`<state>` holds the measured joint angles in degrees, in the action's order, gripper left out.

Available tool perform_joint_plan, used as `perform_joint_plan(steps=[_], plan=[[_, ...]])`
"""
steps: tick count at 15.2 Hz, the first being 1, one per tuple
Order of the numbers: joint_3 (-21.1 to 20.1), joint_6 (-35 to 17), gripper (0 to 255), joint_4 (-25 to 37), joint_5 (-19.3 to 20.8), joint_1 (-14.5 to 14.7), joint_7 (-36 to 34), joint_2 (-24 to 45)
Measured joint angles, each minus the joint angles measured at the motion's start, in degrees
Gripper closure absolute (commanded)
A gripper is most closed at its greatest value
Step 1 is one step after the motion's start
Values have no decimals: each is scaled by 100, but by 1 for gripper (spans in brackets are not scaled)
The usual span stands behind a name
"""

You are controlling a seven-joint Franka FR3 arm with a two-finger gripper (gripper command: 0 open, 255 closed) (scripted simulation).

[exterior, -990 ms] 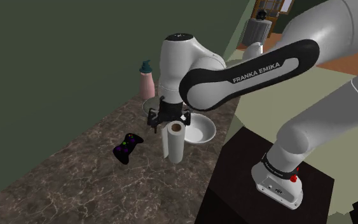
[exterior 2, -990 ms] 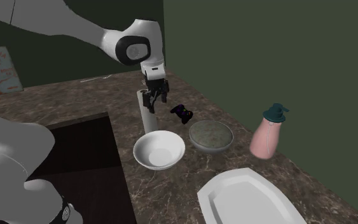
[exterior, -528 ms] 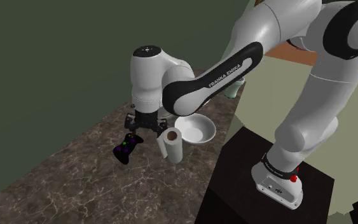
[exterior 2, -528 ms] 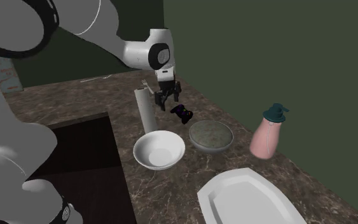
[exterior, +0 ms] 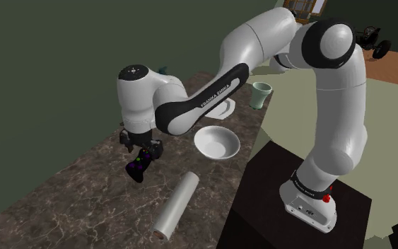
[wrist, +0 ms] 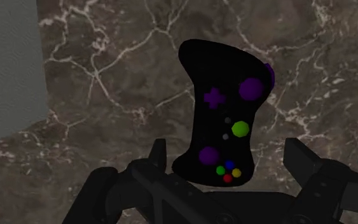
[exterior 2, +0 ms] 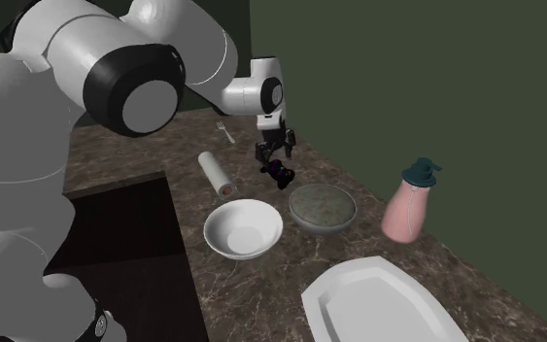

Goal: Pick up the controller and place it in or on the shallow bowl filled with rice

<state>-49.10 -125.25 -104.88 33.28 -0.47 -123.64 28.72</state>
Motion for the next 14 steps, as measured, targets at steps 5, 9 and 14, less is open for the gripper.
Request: perform_joint_plan(steps=[5, 9, 14], plan=[[221, -188, 0, 49, 265, 172, -168, 298], [270, -261, 0, 22, 329, 198, -209, 357], [270, -261, 255, 18, 330, 199, -212, 355]])
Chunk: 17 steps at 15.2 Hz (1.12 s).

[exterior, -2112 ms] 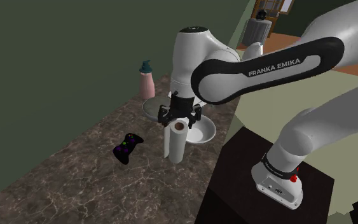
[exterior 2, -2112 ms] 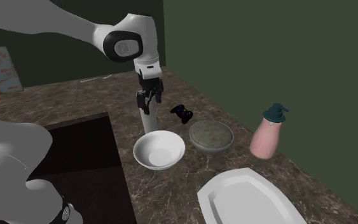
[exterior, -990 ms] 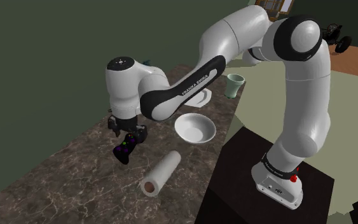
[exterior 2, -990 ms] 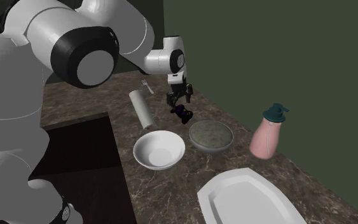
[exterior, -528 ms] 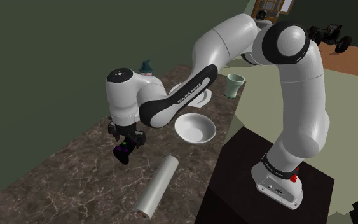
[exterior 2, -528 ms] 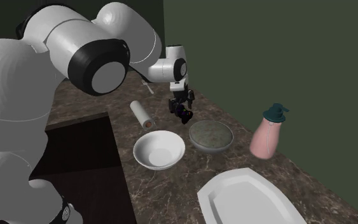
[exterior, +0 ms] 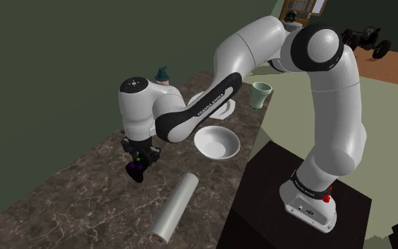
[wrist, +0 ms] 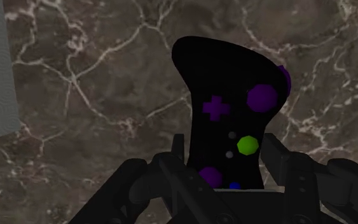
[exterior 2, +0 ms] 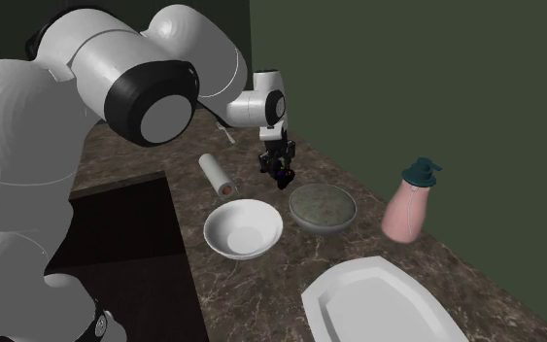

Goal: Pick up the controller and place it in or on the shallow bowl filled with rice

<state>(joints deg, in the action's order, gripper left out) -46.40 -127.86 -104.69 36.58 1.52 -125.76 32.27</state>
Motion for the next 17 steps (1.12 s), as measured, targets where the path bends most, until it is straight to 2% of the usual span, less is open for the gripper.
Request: perform_joint_plan(steps=[9, 17], plan=[[1, -6, 255, 1, 1, 0, 0, 2], [-229, 329, 255, 111, -308, -163, 217, -298]])
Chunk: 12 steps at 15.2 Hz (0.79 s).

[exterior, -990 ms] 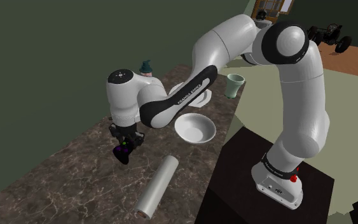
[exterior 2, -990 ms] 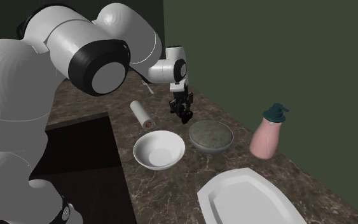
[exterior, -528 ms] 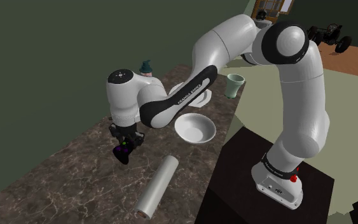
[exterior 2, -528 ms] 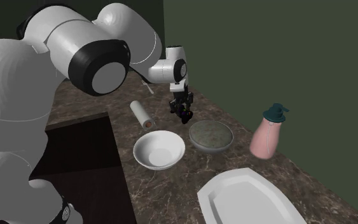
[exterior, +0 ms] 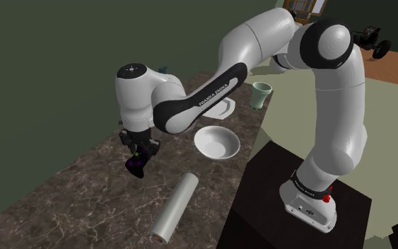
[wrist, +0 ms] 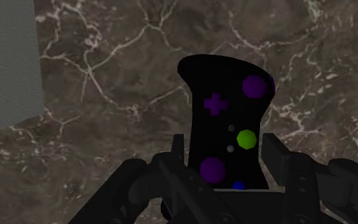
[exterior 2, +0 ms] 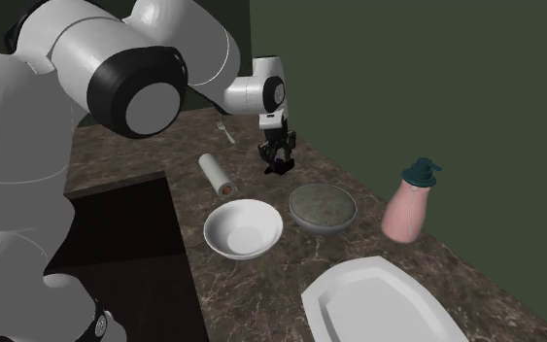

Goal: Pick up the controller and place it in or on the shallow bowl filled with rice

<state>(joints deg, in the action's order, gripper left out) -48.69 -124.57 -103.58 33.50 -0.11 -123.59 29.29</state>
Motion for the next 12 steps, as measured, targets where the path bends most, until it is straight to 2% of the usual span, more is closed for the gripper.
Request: perform_joint_plan(steps=[12], plan=[[-313, 667, 255, 392, -471, -181, 340, -416]])
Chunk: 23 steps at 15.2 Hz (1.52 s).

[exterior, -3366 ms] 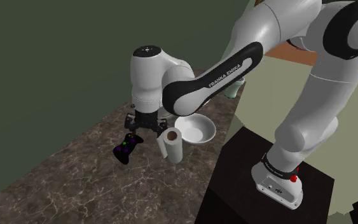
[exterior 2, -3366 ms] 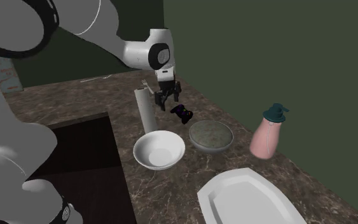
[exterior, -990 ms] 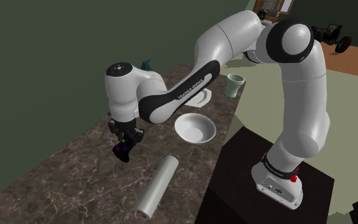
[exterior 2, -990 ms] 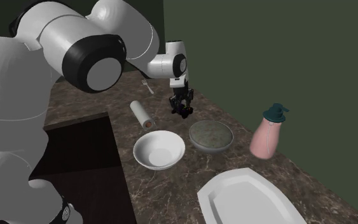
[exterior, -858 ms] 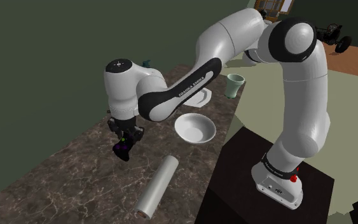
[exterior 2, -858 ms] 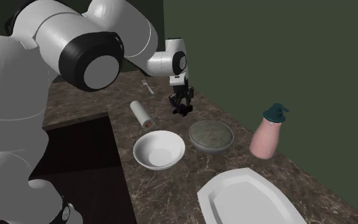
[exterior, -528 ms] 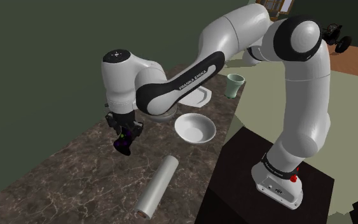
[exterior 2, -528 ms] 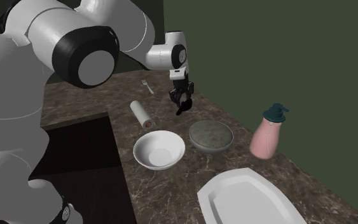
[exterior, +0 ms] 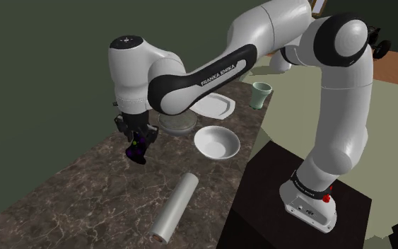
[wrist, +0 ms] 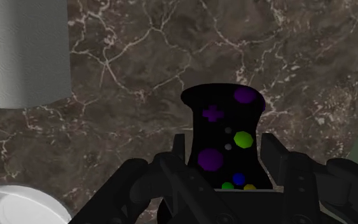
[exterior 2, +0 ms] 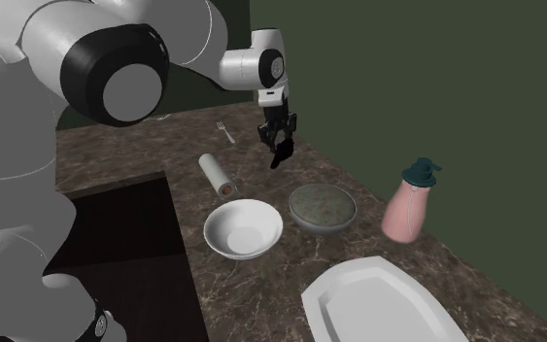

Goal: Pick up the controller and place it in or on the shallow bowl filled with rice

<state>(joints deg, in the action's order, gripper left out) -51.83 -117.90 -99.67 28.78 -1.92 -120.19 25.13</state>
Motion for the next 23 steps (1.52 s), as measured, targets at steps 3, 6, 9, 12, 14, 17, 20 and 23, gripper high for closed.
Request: perform_joint_plan(steps=[3, 6, 9, 12, 14, 17, 20, 23], plan=[[-55, 169, 255, 124, -92, -26, 75, -77], [-110, 354, 255, 263, -186, -51, 152, -157], [-156, 561, 255, 436, -271, -65, 230, -225], [-198, 743, 255, 581, -347, -76, 292, -292], [-221, 761, 255, 564, -406, -160, 369, -360], [-298, 610, 255, 237, -688, -658, 767, -699], [-340, 419, 255, -115, -1028, -1229, 1304, -1075], [-323, 258, 255, -386, -1314, -1676, 1800, -1362]])
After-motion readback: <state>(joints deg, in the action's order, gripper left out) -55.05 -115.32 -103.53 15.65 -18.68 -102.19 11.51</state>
